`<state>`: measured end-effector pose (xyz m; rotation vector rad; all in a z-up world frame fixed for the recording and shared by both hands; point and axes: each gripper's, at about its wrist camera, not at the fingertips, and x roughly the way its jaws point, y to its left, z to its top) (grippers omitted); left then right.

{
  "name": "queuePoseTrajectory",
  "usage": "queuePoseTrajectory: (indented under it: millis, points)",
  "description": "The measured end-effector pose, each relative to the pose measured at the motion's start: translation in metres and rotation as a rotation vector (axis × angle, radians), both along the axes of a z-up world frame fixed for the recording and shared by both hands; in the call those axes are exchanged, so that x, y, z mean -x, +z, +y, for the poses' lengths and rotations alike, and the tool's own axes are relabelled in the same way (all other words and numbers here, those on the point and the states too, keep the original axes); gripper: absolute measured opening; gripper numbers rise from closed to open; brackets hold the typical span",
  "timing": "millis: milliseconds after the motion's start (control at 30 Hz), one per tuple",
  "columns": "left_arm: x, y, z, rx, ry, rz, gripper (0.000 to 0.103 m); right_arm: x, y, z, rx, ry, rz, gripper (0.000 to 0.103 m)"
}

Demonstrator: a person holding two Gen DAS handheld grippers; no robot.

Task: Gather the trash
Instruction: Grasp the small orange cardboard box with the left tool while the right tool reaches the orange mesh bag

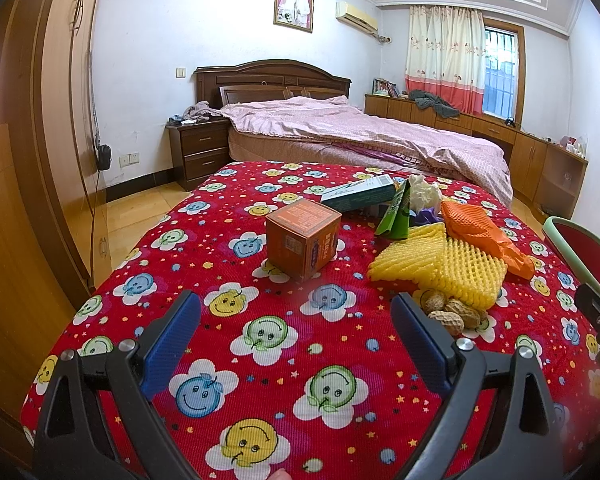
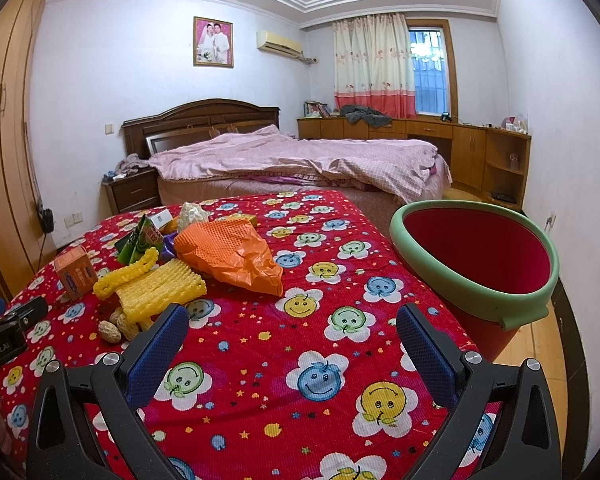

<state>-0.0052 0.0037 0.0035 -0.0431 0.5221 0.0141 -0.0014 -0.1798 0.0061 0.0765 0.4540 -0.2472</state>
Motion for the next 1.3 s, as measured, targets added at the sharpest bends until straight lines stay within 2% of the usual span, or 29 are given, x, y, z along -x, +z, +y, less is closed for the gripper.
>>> queuePoseTrajectory:
  millis: [233,367,533,733,867,1000,1133,1167,1300]
  points:
    - [-0.008,0.0,0.005,0.011,-0.036,0.065,0.096,-0.007,-0.001,-0.004,-0.034,0.019,0.023,0.103]
    - [-0.022,0.006,0.009,0.017,-0.058,0.095,0.096,-0.016,0.001,-0.011,-0.08,0.033,0.071,0.103]
    - [-0.048,0.024,0.01,-0.024,-0.089,0.097,0.096,-0.035,0.015,-0.018,-0.124,0.055,0.12,0.103]
    - [-0.082,0.022,0.012,-0.053,-0.12,0.145,0.094,-0.068,0.03,-0.017,-0.151,0.101,0.161,0.103]
    - [-0.1,0.014,0.015,-0.04,-0.137,0.18,0.088,-0.09,0.029,-0.014,-0.19,0.132,0.196,0.103]
    - [-0.115,0.001,0.019,-0.011,-0.165,0.22,0.075,-0.111,0.022,-0.008,-0.196,0.141,0.239,0.103]
    - [-0.124,-0.009,0.024,0.069,-0.209,0.279,0.061,-0.135,0.008,-0.003,-0.185,0.126,0.293,0.103]
    - [-0.126,-0.01,0.026,0.101,-0.228,0.287,0.06,-0.14,0.005,-0.003,-0.187,0.121,0.304,0.103]
    - [-0.126,-0.011,0.028,0.148,-0.261,0.293,0.059,-0.157,-0.009,-0.001,-0.19,0.118,0.361,0.103]
